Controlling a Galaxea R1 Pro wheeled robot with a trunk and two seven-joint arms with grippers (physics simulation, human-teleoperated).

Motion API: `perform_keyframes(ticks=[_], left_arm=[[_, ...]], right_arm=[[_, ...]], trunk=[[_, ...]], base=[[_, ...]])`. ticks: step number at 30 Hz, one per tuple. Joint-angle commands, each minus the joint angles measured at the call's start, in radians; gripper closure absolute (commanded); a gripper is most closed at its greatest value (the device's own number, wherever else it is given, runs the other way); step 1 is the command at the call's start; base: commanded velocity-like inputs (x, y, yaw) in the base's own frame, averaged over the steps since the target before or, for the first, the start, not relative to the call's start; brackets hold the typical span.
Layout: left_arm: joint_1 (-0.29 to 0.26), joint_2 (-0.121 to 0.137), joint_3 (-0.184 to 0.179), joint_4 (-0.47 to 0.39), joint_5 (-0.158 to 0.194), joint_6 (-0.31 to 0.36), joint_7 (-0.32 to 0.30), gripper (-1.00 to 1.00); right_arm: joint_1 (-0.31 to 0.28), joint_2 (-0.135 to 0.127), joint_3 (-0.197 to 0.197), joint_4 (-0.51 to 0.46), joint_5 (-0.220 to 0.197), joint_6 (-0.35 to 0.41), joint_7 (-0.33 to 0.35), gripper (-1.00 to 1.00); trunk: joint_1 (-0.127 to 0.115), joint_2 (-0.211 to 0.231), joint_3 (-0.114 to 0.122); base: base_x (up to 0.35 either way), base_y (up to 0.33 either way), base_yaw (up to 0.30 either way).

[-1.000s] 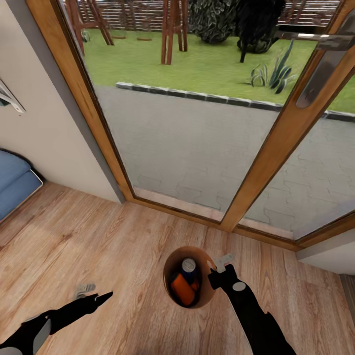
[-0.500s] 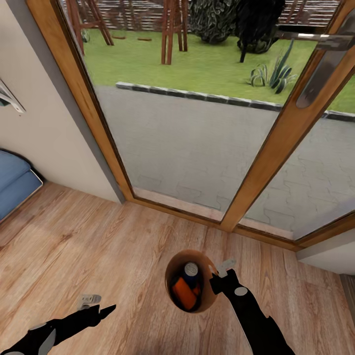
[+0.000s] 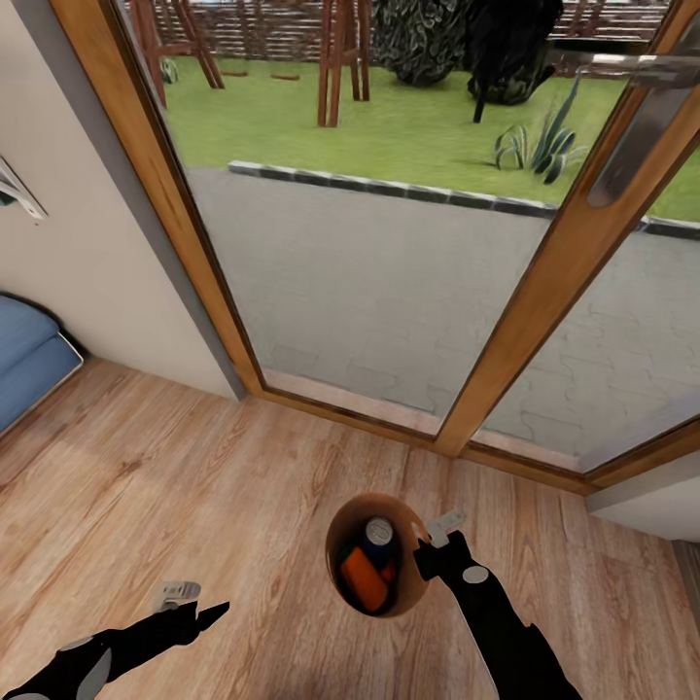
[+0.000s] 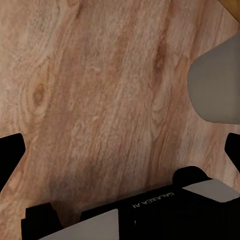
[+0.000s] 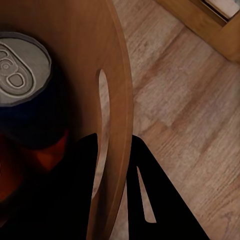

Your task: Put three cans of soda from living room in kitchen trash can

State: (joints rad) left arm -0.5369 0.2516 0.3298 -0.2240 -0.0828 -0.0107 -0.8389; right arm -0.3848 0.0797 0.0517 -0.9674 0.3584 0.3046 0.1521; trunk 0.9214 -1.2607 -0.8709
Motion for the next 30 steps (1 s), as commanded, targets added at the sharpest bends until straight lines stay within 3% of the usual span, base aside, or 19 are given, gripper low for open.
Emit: perform_keyframes(ticks=[1,12,20,23,30], left_arm=[[0.0,0.0,0.0,0.0,0.0,0.0,0.0,-1.0],[0.0,-0.005,0.0,0.0,0.0,0.003,-0.004,-1.0],[0.0,0.002,-0.001,-0.013,0.001,0.013,-0.175,-1.0],[0.0,0.01,0.002,-0.017,0.005,0.017,-0.277,-1.0],[0.0,0.029,0.012,-0.02,0.012,0.018,-0.419,-1.0]], right_arm=[[0.0,0.0,0.0,-0.001,-0.009,0.001,0.004,1.0],[0.0,-0.001,-0.001,0.001,-0.009,0.003,-0.006,1.0],[0.0,-0.017,-0.001,0.002,-0.009,0.005,0.003,1.0],[0.0,-0.048,-0.01,0.005,-0.012,0.006,0.008,1.0],[0.0,-0.058,-0.034,0.04,-0.019,-0.021,0.01,1.0]], trunk=[[0.004,-0.007,-0.003],[0.042,-0.077,-0.035],[0.042,-0.077,-0.035],[0.042,-0.077,-0.035],[0.069,-0.126,-0.056]], base=[[0.0,0.0,0.0],[0.0,0.0,0.0],[0.0,0.0,0.0],[0.0,0.0,0.0],[0.0,0.0,0.0]])
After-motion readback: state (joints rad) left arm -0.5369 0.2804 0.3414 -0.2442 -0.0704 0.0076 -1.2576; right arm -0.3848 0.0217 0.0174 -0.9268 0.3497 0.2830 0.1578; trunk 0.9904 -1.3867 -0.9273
